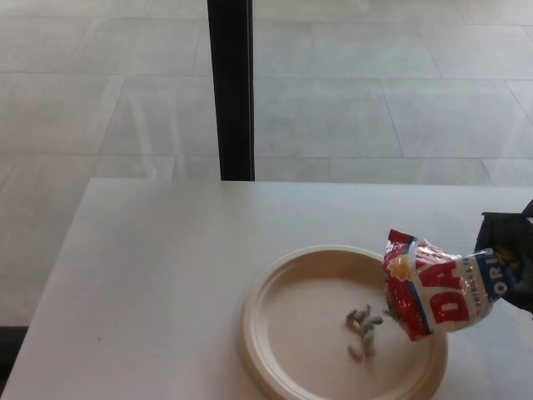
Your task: The robot uses its right hand to pick up a bag of sunflower seeds kept in the middle of the desk and tilts it over a plate kept next to it to pour out a few seeds and then puts the bag of seeds back on the desk
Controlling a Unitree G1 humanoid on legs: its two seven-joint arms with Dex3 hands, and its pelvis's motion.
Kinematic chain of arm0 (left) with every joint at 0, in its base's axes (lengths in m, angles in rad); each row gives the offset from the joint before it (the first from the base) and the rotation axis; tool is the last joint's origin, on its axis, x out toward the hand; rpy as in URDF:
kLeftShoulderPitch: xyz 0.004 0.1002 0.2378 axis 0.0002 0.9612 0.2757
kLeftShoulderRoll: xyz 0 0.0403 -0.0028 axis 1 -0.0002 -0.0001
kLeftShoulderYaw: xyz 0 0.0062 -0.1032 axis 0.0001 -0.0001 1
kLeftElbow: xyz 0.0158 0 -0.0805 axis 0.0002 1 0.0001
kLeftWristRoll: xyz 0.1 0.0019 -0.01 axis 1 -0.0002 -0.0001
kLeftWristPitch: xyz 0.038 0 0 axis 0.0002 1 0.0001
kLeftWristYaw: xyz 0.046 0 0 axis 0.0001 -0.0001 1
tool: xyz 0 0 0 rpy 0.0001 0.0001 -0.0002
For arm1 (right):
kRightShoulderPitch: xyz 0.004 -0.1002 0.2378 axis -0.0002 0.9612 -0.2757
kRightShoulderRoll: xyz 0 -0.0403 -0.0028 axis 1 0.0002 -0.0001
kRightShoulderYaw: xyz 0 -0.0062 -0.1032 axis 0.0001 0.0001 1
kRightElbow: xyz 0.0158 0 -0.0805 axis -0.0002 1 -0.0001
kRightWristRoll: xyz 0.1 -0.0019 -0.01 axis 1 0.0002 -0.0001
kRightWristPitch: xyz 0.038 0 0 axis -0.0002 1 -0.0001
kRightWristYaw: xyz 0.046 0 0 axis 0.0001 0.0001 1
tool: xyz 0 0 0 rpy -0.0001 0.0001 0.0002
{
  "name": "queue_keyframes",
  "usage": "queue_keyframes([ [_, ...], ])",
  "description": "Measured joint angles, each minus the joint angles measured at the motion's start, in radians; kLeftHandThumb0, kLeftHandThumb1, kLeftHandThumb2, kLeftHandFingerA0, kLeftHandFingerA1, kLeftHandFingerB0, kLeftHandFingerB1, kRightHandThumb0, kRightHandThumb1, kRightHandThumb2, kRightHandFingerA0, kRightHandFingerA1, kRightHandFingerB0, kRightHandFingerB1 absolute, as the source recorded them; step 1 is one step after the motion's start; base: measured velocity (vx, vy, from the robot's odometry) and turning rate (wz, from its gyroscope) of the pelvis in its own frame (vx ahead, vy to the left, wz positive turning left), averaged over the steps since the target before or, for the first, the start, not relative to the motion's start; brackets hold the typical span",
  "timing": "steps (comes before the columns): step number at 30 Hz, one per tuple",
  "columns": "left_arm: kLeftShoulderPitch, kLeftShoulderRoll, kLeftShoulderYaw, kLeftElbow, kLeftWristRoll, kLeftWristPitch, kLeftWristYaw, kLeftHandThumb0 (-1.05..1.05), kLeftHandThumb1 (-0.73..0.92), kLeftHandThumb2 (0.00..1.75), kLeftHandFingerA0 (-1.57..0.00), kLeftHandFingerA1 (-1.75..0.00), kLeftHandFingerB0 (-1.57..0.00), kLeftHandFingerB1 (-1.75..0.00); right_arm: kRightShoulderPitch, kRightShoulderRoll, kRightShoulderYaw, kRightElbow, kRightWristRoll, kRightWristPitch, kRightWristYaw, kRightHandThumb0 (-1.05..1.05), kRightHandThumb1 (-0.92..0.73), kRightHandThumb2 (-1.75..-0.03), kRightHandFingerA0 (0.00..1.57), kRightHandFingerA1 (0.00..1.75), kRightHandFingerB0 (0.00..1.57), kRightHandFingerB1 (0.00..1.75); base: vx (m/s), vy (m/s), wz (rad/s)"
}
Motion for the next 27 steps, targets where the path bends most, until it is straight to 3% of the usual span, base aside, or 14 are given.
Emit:
queue_keyframes([
  [9, 0.0, 0.003, 0.001, -0.001, 0.0, 0.0, -0.005, -0.67, 0.58, 0.58, -0.48, -0.58, -0.51, -0.4, -0.022, 0.0, 0.031, -0.038, -0.029, 0.017, 0.033, -0.22, -0.59, -0.98, 0.85, 1.75, 0.72, 1.42, 0.0, 0.0, 0.0],
  [11, 0.0, 0.003, 0.004, -0.001, 0.0, 0.0, -0.005, -0.68, 0.59, 0.58, -0.47, -0.57, -0.5, -0.39, -0.028, 0.0, 0.036, -0.038, -0.034, 0.01, 0.033, -0.2, -0.58, -1.0, 0.84, 1.75, 0.71, 1.46, 0.0, 0.0, 0.0],
  [12, 0.0, 0.003, 0.005, -0.001, 0.0, 0.0, -0.006, -0.7, 0.6, 0.59, -0.48, -0.55, -0.5, -0.39, -0.03, -0.001, 0.039, -0.039, -0.038, 0.006, 0.033, -0.17, -0.58, -0.95, 1.0, 1.75, 0.74, 1.41, 0.0, 0.0, 0.0],
  [13, 0.0, 0.003, 0.005, -0.001, 0.0, 0.0, -0.006, -0.7, 0.6, 0.59, -0.48, -0.55, -0.5, -0.39, -0.031, -0.003, 0.043, -0.042, -0.042, 0.003, 0.033, -0.17, -0.58, -0.95, 1.0, 1.75, 0.74, 1.41, 0.0, 0.0, 0.0],
  [14, 0.0, 0.003, 0.003, -0.001, 0.0, 0.0, -0.006, -0.69, 0.57, 0.58, -0.46, -0.56, -0.53, -0.39, -0.031, -0.007, 0.048, -0.048, -0.047, 0.0, 0.034, -0.22, -0.6, -0.94, 0.86, 1.73, 0.79, 1.14, 0.0, 0.0, 0.0],
  [19, 0.0, 0.004, 0.006, -0.001, 0.0, 0.002, -0.007, -0.67, 0.6, 0.59, -0.47, -0.56, -0.51, -0.39, -0.041, -0.018, 0.058, -0.087, -0.065, 0.0, 0.052, -0.24, -0.68, -0.79, 0.83, 1.72, 0.73, 1.14, 0.0, 0.0, 0.0],
  [20, 0.0, 0.005, 0.005, -0.001, 0.0, 0.002, -0.007, -0.69, 0.59, 0.59, -0.45, -0.57, -0.5, -0.39, -0.044, -0.019, 0.058, -0.09, -0.065, 0.0, 0.058, -0.24, -0.62, -0.82, 1.03, 1.66, 0.79, 1.11, 0.0, 0.0, 0.0],
  [21, 0.001, 0.005, 0.004, -0.001, 0.0, 0.002, -0.007, -0.69, 0.59, 0.59, -0.45, -0.57, -0.5, -0.39, -0.048, -0.02, 0.058, -0.092, -0.066, 0.001, 0.062, -0.24, -0.62, -0.82, 1.03, 1.66, 0.79, 1.11, 0.0, 0.0, 0.0],
  [22, 0.001, 0.005, 0.005, -0.001, 0.0, 0.002, -0.008, -0.69, 0.59, 0.59, -0.45, -0.57, -0.5, -0.39, -0.053, -0.022, 0.058, -0.093, -0.066, 0.001, 0.067, -0.22, -0.67, -0.79, 0.83, 1.73, 0.73, 1.19, 0.0, 0.0, 0.0],
  [23, 0.002, 0.005, 0.005, -0.002, 0.0, 0.002, -0.01, -0.7, 0.59, 0.59, -0.45, -0.54, -0.5, -0.39, -0.055, -0.023, 0.057, -0.094, -0.066, 0.001, 0.07, -0.22, -0.68, -0.79, 0.81, 1.74, 0.68, 1.41, 0.0, 0.0, 0.0],
  [24, 0.002, 0.006, 0.006, -0.002, 0.0, 0.002, -0.011, -0.69, 0.59, 0.59, -0.46, -0.54, -0.51, -0.39, -0.055, -0.024, 0.056, -0.097, -0.066, 0.002, 0.073, -0.22, -0.67, -0.82, 0.82, 1.75, 0.7, 1.45, 0.0, 0.0, 0.0],
  [25, 0.002, 0.006, 0.005, -0.002, 0.0, 0.002, -0.011, -0.69, 0.61, 0.59, -0.46, -0.55, -0.5, -0.39, -0.055, -0.024, 0.056, -0.099, -0.066, 0.003, 0.075, -0.19, -0.6, -0.95, 0.84, 1.75, 0.71, 1.48, 0.0, 0.0, 0.0],
  [26, 0.002, 0.006, 0.005, -0.002, 0.0, 0.002, -0.011, -0.68, 0.61, 0.59, -0.46, -0.54, -0.49, -0.39, -0.055, -0.024, 0.056, -0.1, -0.066, 0.003, 0.077, -0.15, -0.58, -1.0, 1.0, 1.75, 0.72, 1.42, 0.0, 0.0, 0.0],
  [27, 0.003, 0.007, 0.001, -0.002, 0.001, 0.002, -0.011, -0.67, 0.6, 0.59, -0.47, -0.54, -0.5, -0.39, -0.054, -0.024, 0.056, -0.1, -0.066, 0.004, 0.077, -0.17, -0.55, -1.01, 0.84, 1.75, 0.71, 1.49, 0.0, 0.0, 0.0],
])
